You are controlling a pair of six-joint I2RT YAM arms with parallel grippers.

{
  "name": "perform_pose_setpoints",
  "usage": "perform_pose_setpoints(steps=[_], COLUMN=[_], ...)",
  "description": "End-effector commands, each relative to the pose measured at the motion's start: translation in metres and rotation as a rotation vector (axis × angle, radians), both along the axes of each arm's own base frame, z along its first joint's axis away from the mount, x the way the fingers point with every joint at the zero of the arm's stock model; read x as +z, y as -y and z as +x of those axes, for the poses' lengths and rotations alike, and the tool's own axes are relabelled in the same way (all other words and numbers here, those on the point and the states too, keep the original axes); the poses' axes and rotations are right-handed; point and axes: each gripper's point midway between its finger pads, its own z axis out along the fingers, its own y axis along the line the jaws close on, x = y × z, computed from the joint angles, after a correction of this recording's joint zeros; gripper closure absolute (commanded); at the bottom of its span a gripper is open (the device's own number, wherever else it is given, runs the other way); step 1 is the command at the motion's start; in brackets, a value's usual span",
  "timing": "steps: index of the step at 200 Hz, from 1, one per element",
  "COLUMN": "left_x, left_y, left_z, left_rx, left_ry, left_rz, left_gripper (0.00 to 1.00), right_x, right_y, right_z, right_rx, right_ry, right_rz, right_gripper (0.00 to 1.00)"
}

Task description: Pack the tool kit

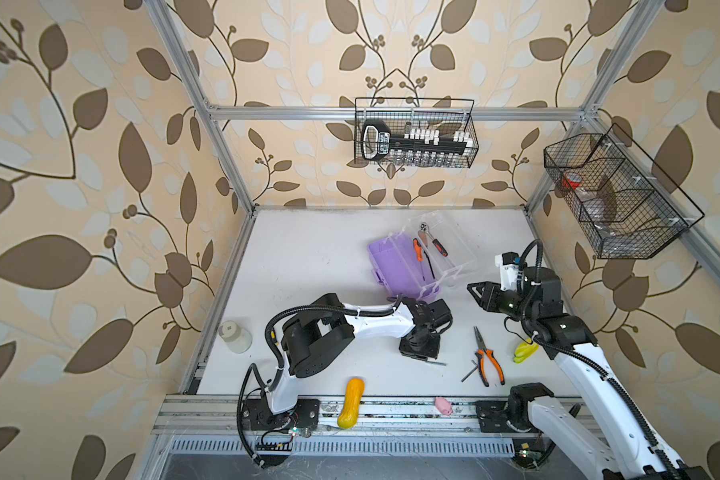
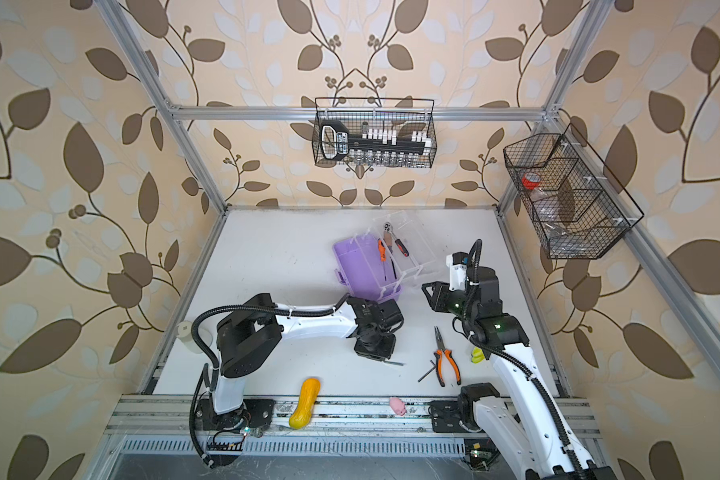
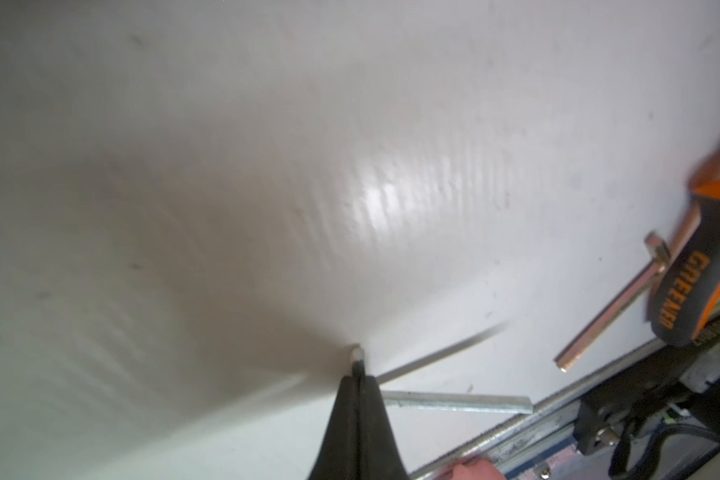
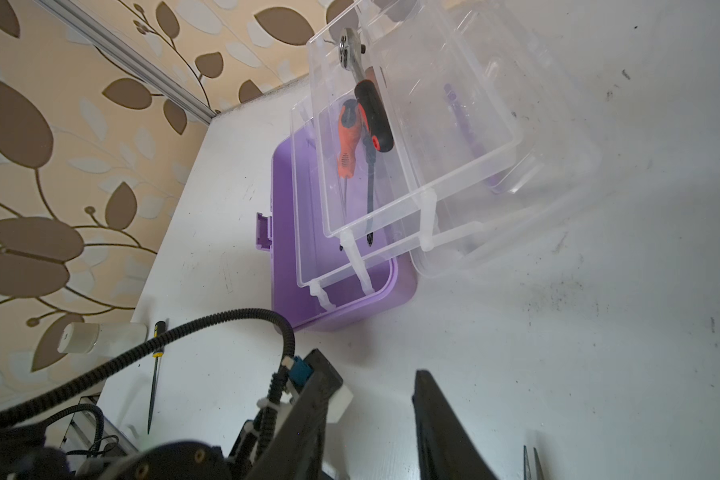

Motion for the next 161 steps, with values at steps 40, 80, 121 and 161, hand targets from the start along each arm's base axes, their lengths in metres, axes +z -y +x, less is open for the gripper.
perform_pose_setpoints(steps=[40,80,121,161], left_x=[-0.017,0.012,0.043,0.066], left_y=[-0.066,-0.064,-0.066,-0.078], left_z=[0.023,0.032,0.032,0.029], left_rx=[0.092,0.086,0.097,0.122], left_ry=[0.031,0.087,0.134,0.171], left_rz=[0.160,0.124,0.066,0.033], left_gripper=[0.95,0.76,0.72,0.71], right_x=[0.000,-0.027,-0.077,-0.120], right_y=[-0.030,-0.065,-0.091,-0.114], right_z=[-0.025,-0.061,-0.089,-0.097], right_rx=[0.141,0.227,0.287,0.322], right_ry=[0.024,0.004,-0.081,-0.181], right_rz=[-0.053,-0.184,-0.279,-0.247], right_gripper=[0.70,0.68,0.68,0.79])
